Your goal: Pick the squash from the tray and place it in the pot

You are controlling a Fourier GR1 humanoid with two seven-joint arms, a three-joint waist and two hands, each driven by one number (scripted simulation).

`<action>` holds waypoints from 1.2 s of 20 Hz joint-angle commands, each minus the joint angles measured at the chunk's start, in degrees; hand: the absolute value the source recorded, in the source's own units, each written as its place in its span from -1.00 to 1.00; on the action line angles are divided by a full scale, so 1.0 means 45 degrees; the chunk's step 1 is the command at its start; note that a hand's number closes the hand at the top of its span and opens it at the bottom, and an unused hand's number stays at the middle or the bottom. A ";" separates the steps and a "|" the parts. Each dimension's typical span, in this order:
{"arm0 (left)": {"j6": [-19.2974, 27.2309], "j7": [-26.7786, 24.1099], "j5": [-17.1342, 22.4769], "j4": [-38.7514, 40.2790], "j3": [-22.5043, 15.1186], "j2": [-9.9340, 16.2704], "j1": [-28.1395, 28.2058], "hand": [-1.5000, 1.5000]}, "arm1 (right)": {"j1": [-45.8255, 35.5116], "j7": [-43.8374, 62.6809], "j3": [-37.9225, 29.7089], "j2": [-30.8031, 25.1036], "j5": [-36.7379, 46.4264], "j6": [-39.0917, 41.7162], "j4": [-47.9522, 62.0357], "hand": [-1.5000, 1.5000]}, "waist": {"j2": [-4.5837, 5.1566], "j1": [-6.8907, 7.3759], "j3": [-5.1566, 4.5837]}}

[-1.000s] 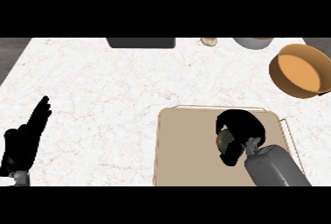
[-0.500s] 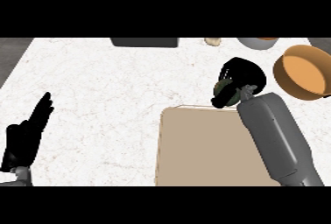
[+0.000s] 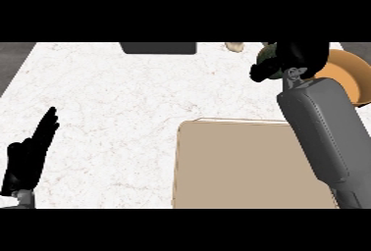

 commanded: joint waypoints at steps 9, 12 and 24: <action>0.0089 0.0193 -0.0295 -0.0233 -0.0016 -0.0239 -0.0175 0.00 | -0.1563 0.0142 -0.2221 -0.0751 0.0203 -0.2296 -0.0720 1.00 | 0.0044 0.0006 0.0008; -0.0210 -0.0102 -0.0091 -0.0129 0.0218 -0.0194 0.0086 0.00 | -0.0536 -0.1127 -0.2870 -0.1430 -0.0351 -0.2859 -0.0962 1.00 | 0.0029 -0.0051 0.0009; -0.0712 0.0360 0.0079 -0.0850 0.0479 -0.0029 0.0338 0.00 | -0.2621 -0.5442 -0.5210 -0.3838 -0.1206 -0.5533 0.5824 1.00 | 0.0124 0.0283 0.0015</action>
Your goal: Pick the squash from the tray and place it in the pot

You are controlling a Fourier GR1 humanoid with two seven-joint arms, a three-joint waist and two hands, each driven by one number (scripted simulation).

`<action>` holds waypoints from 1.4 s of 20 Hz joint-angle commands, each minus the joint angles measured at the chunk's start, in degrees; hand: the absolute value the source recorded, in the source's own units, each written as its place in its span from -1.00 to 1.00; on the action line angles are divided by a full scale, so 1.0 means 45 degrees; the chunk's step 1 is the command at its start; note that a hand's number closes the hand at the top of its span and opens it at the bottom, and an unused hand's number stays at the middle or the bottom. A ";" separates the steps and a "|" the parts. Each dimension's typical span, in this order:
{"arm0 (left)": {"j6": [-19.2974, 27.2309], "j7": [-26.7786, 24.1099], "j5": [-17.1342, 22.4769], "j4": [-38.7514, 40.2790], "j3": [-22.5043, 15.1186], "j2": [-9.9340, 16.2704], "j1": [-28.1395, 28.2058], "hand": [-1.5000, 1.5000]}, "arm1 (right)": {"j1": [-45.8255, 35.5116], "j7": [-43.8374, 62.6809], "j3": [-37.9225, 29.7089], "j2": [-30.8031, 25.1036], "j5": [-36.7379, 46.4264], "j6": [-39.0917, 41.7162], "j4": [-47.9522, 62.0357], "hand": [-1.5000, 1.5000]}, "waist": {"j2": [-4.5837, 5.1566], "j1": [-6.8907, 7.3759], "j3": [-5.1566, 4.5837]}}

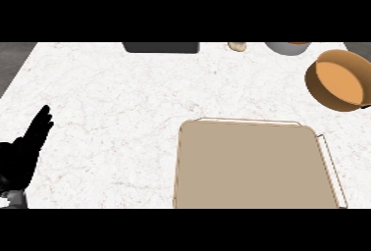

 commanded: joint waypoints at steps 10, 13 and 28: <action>0.0271 0.0246 -0.0547 -0.0242 -0.0655 -0.0599 -0.0573 0.00 | -0.1423 -0.4670 -0.1383 -0.2580 -0.0210 -0.1811 0.7151 1.00 | 0.0267 0.0553 0.0026; 0.0149 -0.0218 -0.0409 0.0454 -0.0545 -0.0619 -0.0933 0.00 | -0.1617 -0.4445 -0.1005 -0.2702 0.0498 -0.2243 0.7978 1.00 | 0.0382 0.0705 0.0021; -0.0104 0.0586 -0.0350 -0.0050 -0.0534 -0.0417 -0.1269 0.00 | -0.1770 -0.7172 -0.3829 -0.2287 -0.2379 -0.2948 0.9420 -1.00 | 0.0414 0.0877 0.0077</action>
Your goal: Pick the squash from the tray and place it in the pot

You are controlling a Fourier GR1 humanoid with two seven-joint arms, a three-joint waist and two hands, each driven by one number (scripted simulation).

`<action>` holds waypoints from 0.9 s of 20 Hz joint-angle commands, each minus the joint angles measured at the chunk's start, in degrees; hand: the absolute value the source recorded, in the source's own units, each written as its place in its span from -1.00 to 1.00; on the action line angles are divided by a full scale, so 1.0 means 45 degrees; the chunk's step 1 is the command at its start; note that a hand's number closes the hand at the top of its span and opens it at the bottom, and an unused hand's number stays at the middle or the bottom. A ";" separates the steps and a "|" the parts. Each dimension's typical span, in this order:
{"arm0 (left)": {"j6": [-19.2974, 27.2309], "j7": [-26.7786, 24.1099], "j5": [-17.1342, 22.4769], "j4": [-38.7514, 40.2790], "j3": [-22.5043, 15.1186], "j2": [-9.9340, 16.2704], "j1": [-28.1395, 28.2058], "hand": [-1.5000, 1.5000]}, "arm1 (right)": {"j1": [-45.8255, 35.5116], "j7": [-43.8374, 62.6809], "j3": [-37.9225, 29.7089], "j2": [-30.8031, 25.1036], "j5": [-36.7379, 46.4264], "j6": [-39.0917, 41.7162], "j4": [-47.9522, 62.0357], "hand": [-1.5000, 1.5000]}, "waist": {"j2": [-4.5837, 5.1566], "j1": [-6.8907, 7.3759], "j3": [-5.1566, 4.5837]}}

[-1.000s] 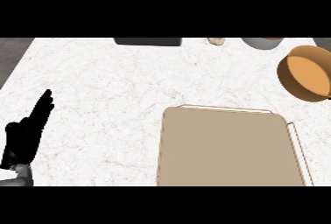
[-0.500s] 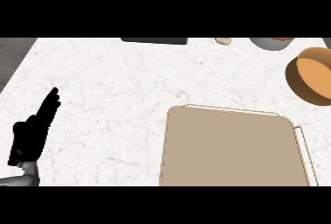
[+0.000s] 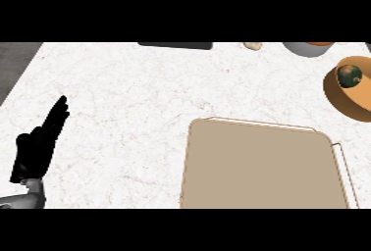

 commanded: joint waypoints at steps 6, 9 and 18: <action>0.0126 0.0126 -0.0018 0.0095 0.0072 -0.0089 -0.0217 0.00 | -0.0800 -0.2756 -0.2759 0.0054 -0.2967 -0.1084 -0.0955 -1.00 | -0.0084 -0.0211 0.0011; 0.0063 0.0295 0.0005 -0.0129 0.0196 0.0074 -0.0067 0.00 | -0.0352 -0.3889 -0.3607 -0.0174 -0.3963 -0.0502 -0.0873 -1.00 | -0.0174 -0.0383 -0.0001; 0.0186 0.0675 -0.0292 -0.0410 0.0230 0.0049 0.0242 0.00 | 0.0447 -0.4212 -0.4100 -0.0391 -0.5241 0.1830 -0.0284 -1.00 | -0.0367 -0.0765 -0.0049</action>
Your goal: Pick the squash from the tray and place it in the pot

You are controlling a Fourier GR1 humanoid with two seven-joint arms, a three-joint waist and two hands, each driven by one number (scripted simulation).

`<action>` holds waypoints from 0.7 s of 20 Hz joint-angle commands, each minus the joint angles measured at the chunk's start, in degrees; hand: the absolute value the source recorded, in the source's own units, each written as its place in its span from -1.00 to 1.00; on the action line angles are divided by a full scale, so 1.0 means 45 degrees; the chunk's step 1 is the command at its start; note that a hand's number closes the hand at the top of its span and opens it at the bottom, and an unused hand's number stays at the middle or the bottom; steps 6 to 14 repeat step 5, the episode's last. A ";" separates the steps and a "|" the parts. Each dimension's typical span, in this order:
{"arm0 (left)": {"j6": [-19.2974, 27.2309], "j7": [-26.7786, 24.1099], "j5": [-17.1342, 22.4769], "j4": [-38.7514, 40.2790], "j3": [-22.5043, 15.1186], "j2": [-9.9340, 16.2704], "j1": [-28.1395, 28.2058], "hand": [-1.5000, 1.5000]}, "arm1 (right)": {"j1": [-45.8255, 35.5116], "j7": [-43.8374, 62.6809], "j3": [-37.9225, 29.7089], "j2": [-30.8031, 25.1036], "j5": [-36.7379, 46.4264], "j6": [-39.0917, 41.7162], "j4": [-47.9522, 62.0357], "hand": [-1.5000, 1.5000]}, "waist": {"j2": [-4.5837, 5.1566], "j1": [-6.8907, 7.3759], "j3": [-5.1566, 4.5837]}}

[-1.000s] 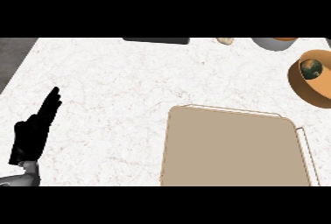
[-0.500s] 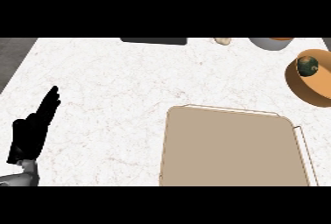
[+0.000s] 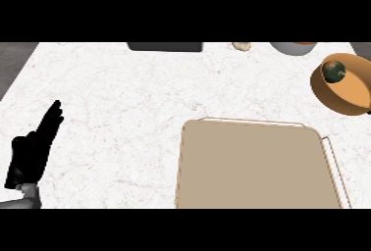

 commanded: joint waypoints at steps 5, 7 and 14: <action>-0.0211 -0.0827 0.0235 0.0136 0.0545 0.0145 0.0789 0.00 | 0.2584 -0.1869 -0.0881 -0.0027 -0.1817 0.1775 -0.0740 -1.00 | -0.0207 -0.0475 -0.0024; -0.0211 -0.0827 0.0235 0.0136 0.0545 0.0145 0.0789 0.00 | 0.2584 -0.1869 -0.0881 -0.0027 -0.1817 0.1775 -0.0740 -1.00 | -0.0207 -0.0475 -0.0024; -0.0211 -0.0827 0.0235 0.0136 0.0545 0.0145 0.0789 0.00 | 0.2584 -0.1869 -0.0881 -0.0027 -0.1817 0.1775 -0.0740 -1.00 | -0.0207 -0.0475 -0.0024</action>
